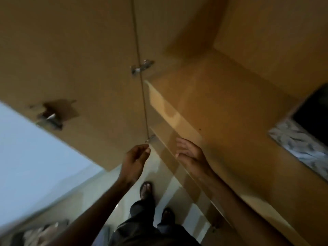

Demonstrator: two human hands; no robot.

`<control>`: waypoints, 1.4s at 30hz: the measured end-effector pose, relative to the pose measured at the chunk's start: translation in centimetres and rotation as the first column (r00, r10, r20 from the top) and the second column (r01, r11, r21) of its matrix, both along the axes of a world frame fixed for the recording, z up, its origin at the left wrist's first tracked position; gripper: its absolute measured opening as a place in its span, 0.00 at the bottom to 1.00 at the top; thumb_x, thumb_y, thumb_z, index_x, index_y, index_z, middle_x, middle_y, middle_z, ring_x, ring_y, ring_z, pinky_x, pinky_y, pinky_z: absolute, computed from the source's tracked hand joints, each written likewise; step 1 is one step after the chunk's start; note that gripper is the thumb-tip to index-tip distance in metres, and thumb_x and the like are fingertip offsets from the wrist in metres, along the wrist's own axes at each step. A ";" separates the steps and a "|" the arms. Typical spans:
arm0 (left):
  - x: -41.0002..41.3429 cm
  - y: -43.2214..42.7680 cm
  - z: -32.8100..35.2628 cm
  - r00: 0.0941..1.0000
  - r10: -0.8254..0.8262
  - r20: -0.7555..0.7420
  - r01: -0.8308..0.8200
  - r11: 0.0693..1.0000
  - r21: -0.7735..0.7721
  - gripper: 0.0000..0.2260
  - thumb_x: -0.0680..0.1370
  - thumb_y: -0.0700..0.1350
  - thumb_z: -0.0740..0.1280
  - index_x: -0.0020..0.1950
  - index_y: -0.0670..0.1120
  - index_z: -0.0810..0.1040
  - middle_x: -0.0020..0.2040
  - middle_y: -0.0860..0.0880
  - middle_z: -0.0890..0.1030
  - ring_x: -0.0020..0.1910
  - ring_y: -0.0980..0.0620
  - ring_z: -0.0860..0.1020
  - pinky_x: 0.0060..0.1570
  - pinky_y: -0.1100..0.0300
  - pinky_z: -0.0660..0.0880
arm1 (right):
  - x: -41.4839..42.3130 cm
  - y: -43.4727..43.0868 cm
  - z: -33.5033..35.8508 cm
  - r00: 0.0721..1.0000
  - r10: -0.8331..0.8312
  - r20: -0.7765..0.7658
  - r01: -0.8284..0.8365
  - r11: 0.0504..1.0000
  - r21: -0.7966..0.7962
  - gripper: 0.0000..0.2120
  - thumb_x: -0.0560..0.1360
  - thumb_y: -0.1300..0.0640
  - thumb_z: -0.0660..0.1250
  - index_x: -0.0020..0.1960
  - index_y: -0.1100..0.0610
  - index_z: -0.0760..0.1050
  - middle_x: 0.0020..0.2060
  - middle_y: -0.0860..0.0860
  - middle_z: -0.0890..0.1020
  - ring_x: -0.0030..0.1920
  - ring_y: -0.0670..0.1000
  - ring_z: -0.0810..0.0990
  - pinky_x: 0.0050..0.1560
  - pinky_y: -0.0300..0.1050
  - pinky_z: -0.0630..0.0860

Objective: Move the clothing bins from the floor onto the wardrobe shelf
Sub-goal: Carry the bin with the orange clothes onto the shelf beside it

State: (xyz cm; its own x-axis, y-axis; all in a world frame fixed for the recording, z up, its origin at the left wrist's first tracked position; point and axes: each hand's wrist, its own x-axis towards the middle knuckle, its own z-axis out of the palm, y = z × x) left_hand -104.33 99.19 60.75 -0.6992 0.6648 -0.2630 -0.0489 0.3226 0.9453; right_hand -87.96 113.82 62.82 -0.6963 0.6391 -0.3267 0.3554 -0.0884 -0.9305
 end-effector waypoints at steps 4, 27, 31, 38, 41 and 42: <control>-0.3 -9.2 -0.7 0.973 0.230 0.004 -0.230 0.972 -0.044 0.11 0.78 0.45 0.67 0.60 0.45 0.79 0.51 0.50 0.84 0.46 0.55 0.82 0.41 0.71 0.74 | -4.6 -4.8 -1.5 0.973 0.232 0.018 -0.232 0.973 -0.014 0.23 0.66 0.52 0.69 0.59 0.36 0.72 0.61 0.47 0.78 0.60 0.48 0.79 0.61 0.51 0.77; 8.2 -53.7 -4.1 0.131 0.991 -0.027 -0.972 0.123 -0.199 0.11 0.79 0.44 0.65 0.60 0.46 0.79 0.52 0.51 0.82 0.51 0.55 0.81 0.52 0.60 0.77 | -22.2 -48.6 -5.4 0.050 0.992 0.114 -0.998 0.053 -0.023 0.22 0.74 0.61 0.69 0.66 0.46 0.73 0.57 0.48 0.79 0.54 0.46 0.79 0.45 0.31 0.76; 12.1 -56.3 -4.4 -0.122 0.992 -0.028 -0.963 -0.125 -0.239 0.10 0.79 0.46 0.66 0.60 0.50 0.78 0.52 0.51 0.82 0.51 0.55 0.80 0.52 0.57 0.77 | -22.5 -55.9 -6.3 -0.201 0.973 0.117 -0.979 -0.193 -0.071 0.23 0.74 0.61 0.69 0.68 0.50 0.73 0.58 0.50 0.78 0.56 0.47 0.78 0.51 0.37 0.78; 20.2 -58.3 -5.8 -0.543 0.840 -0.002 -0.802 -0.519 -0.297 0.08 0.78 0.45 0.67 0.57 0.49 0.80 0.49 0.50 0.83 0.51 0.52 0.81 0.54 0.57 0.77 | -19.2 -67.1 -8.8 -0.597 0.786 0.158 -0.802 -0.588 -0.104 0.23 0.74 0.59 0.69 0.68 0.50 0.72 0.58 0.51 0.79 0.55 0.46 0.79 0.53 0.41 0.78; 24.6 -59.6 -7.3 -0.676 0.737 0.025 -0.706 -0.637 -0.308 0.07 0.78 0.46 0.68 0.55 0.51 0.80 0.50 0.51 0.83 0.51 0.53 0.81 0.56 0.56 0.77 | -15.1 -72.2 -10.4 -0.713 0.679 0.174 -0.700 -0.704 -0.125 0.24 0.74 0.59 0.69 0.69 0.50 0.71 0.58 0.50 0.79 0.55 0.46 0.79 0.52 0.40 0.77; 25.9 -60.3 -7.7 -0.706 0.708 0.033 -0.679 -0.663 -0.315 0.07 0.78 0.46 0.68 0.55 0.51 0.80 0.50 0.52 0.83 0.51 0.53 0.81 0.56 0.55 0.77 | -13.7 -73.8 -11.0 -0.736 0.652 0.181 -0.675 -0.727 -0.126 0.25 0.73 0.59 0.69 0.69 0.50 0.71 0.58 0.50 0.79 0.55 0.46 0.79 0.51 0.39 0.77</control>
